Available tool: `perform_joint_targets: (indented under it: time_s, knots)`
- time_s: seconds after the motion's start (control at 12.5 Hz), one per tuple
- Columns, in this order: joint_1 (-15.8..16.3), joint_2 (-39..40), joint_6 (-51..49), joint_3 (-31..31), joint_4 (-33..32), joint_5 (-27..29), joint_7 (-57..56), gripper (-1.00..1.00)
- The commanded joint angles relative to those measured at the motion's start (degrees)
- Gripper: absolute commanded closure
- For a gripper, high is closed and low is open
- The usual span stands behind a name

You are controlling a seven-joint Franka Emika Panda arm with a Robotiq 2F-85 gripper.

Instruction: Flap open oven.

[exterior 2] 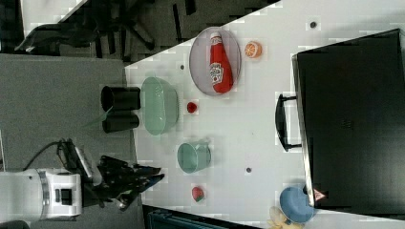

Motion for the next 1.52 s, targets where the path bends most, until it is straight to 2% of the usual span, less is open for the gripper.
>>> perform_joint_targets:
  time_s: [0.08, 0.32, 0.8, 1.2, 1.52]
  knots:
    - [-1.31, 0.55, 4.69, -4.71, -1.16, -5.32, -20.53, 0.65]
    - [-1.5, 3.37, 9.26, -8.13, -2.73, -8.4, -34.14, 0.65]
    - [-1.61, 14.28, 26.65, -13.97, -3.63, -8.41, -51.66, 0.65]
    - [-1.64, 22.52, 33.51, -15.41, -4.39, -8.23, -53.77, 0.65]
    - [-1.64, 27.76, 40.21, -15.55, -7.58, -8.07, -53.73, 0.65]
